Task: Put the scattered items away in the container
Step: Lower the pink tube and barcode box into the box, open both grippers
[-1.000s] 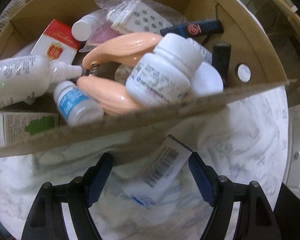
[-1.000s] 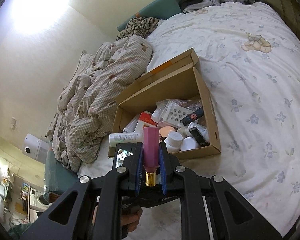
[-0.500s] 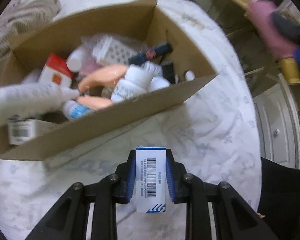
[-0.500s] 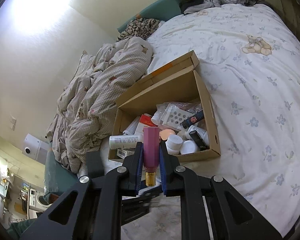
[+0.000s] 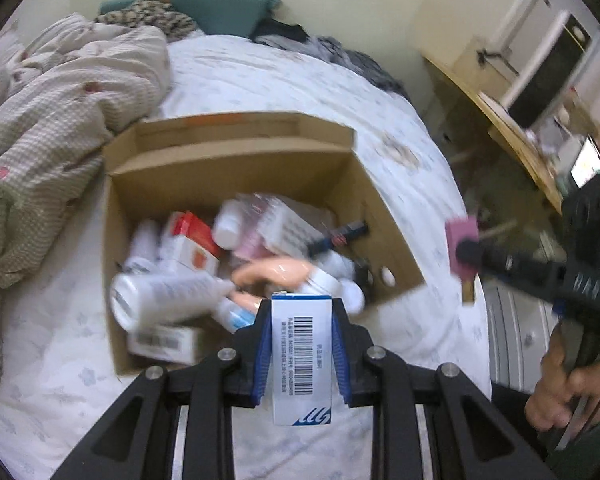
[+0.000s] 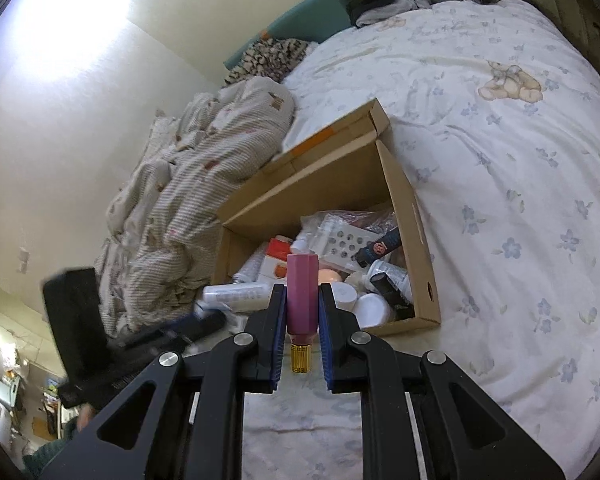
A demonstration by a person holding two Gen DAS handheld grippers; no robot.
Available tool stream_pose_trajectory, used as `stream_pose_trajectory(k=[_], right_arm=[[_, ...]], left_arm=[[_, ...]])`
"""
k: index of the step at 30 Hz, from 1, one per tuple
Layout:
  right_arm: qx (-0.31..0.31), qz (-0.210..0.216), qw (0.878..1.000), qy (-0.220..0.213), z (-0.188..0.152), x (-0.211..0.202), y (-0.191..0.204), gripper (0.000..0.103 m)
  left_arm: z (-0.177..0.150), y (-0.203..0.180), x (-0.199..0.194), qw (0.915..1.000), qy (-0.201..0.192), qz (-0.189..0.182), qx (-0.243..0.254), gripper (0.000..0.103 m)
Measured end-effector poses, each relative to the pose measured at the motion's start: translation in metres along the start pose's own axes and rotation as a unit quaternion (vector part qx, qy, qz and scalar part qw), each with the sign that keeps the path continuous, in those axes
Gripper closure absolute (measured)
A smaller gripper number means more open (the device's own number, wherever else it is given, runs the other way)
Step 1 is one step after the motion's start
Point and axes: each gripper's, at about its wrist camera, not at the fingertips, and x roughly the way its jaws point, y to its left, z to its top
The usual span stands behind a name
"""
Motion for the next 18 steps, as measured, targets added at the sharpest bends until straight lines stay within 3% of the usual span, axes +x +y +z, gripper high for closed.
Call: stream_pose_trajectory(k=[5, 10, 12, 13, 14, 15, 16, 18], right_arm=[[-0.006, -0.021, 1.0, 0.012, 0.008, 0.033, -0.002, 0.087], [-0.013, -0.036, 0.999, 0.014, 0.017, 0.053, 0.003, 0.085], [-0.023, -0.057, 0.998, 0.01, 0.019, 0.056, 0.009, 0.078], [-0.028, -0.066, 0.997, 0.01, 0.02, 0.056, 0.011, 0.065], [-0.033, -0.071, 0.997, 0.008, 0.02, 0.056, 0.014, 0.046], [-0.038, -0.071, 0.997, 0.003, 0.02, 0.053, 0.017, 0.04], [-0.043, -0.068, 0.997, -0.005, 0.02, 0.05, 0.02, 0.039], [-0.051, -0.066, 0.996, -0.012, 0.02, 0.043, 0.026, 0.039]], left_arm=[[0.024, 0.019, 0.004, 0.9997, -0.015, 0.011, -0.018, 0.076], [0.04, 0.031, 0.032, 0.9982, -0.004, 0.055, -0.025, 0.076], [0.04, 0.034, 0.032, 0.9975, -0.004, 0.064, -0.028, 0.075], [0.04, 0.035, 0.033, 0.9972, -0.004, 0.069, -0.03, 0.074], [0.04, 0.036, 0.033, 0.9968, -0.004, 0.074, -0.031, 0.059], [0.04, 0.037, 0.033, 0.9964, -0.004, 0.078, -0.033, 0.047], [0.04, 0.038, 0.033, 0.996, -0.004, 0.083, -0.034, 0.029], [0.04, 0.041, 0.034, 0.9951, -0.004, 0.092, -0.037, 0.025]])
